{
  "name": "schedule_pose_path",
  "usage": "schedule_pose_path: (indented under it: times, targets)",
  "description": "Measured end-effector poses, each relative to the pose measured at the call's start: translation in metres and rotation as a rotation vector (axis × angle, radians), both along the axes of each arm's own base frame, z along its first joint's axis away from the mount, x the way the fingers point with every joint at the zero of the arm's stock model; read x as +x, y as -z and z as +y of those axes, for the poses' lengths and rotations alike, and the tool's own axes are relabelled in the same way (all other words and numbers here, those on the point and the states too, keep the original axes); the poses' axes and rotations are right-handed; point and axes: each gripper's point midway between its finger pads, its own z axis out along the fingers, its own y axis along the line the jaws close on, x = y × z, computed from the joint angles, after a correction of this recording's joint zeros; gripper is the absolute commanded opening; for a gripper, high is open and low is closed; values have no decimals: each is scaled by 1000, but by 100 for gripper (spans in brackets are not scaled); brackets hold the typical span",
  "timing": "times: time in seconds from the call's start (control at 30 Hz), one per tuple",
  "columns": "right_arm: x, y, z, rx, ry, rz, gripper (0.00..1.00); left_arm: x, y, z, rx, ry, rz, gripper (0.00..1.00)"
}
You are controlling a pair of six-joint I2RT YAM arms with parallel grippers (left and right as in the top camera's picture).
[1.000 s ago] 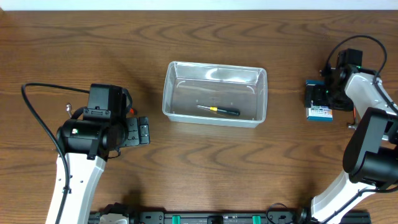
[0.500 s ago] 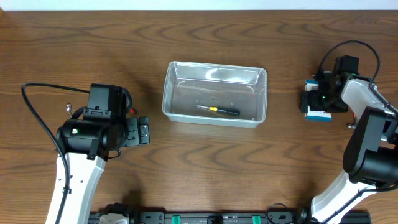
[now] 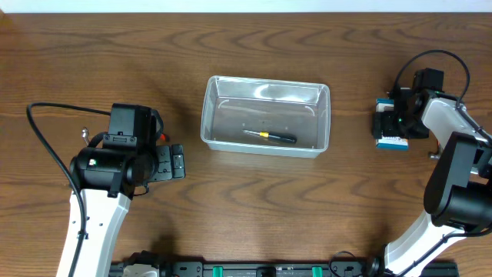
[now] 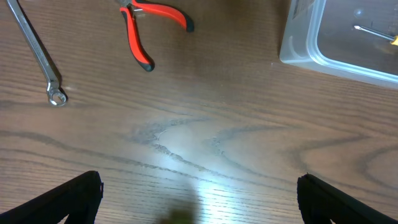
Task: Pack container
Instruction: 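Lower the right gripper and grasp the boxed screwdriver set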
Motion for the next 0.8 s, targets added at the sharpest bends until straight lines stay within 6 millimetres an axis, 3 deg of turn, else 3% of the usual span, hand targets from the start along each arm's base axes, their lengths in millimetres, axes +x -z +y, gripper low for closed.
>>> schedule_pose_path:
  times: [0.13, 0.57, 0.67, 0.7, 0.8]
  targets:
    - [0, 0, 0, 1, 0, -1, 74, 0, 0, 0, 0, 0, 0, 98]
    - [0, 0, 0, 1, 2, -1, 64, 0, 0, 0, 0, 0, 0, 98]
    - [0, 0, 0, 1, 2, -1, 45, 0, 0, 0, 0, 0, 0, 98]
    - [0, 0, 0, 1, 2, -2, 29, 0, 0, 0, 0, 0, 0, 98]
    - [3, -1, 0, 2, 18, -11, 1, 0, 0, 0, 0, 0, 0, 98]
